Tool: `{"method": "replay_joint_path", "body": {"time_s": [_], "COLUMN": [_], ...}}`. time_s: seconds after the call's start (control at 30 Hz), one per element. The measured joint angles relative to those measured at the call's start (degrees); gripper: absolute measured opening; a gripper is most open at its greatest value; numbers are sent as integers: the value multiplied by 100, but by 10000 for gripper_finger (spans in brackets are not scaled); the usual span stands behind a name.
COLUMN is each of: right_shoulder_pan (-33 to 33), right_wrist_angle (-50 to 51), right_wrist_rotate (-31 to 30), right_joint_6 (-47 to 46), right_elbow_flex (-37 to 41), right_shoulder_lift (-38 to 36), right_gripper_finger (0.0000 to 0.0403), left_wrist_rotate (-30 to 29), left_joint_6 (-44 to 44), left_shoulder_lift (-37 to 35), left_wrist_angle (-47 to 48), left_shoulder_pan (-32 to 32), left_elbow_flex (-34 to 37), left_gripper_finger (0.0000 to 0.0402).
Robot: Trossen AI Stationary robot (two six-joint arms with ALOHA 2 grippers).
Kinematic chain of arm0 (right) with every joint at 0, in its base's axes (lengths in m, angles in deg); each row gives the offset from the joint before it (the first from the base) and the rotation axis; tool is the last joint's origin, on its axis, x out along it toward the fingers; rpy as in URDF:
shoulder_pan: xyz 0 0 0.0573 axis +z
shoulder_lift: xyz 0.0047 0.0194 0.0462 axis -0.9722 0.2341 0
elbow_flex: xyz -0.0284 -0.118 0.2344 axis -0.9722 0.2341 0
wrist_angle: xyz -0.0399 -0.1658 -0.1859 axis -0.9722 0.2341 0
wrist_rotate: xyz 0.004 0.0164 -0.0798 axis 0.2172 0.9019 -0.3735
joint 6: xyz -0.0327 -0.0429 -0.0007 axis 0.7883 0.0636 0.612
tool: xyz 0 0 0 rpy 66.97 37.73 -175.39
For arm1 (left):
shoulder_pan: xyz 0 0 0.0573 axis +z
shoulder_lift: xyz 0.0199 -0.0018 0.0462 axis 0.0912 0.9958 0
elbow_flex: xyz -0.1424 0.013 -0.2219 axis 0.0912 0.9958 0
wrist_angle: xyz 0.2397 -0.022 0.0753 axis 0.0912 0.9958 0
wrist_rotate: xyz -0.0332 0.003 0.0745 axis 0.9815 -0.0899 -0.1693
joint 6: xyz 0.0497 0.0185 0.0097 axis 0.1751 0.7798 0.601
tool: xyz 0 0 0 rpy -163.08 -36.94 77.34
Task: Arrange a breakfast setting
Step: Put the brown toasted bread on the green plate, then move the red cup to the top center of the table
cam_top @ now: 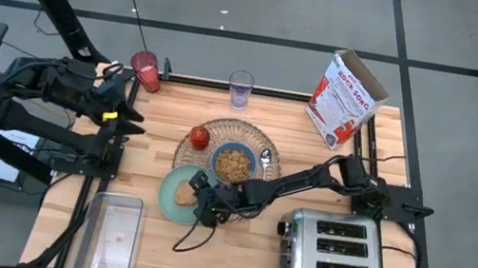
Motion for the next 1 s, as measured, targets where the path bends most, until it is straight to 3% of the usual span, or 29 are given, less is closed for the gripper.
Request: {"method": "replay_joint_path", "body": {"time_s": [0.27,0.43,0.67,1.0], "right_shoulder_pan": [4,4,-71,-100], "right_wrist_angle": [567,1040,1633,2132], "right_wrist_rotate": [95,244,-391,-1122], "right_joint_6": [-719,-1269,-1971,-3685], "right_elbow_flex": [2,2,4,4], "right_shoulder_lift": [-537,-1179,-2400,-4320], "right_gripper_finger": [160,192,215,216], "left_wrist_rotate": [-757,-1339,-1570,-1580], "left_joint_6": [-5,-113,425,1244], "left_shoulder_lift": [124,404,1166,2651], "left_wrist_angle": [-230,-242,-95,89], "left_shoulder_pan": [113,641,2167,4674], "left_elbow_flex": [0,2,4,172], "left_gripper_finger": [204,204,204,204]}}
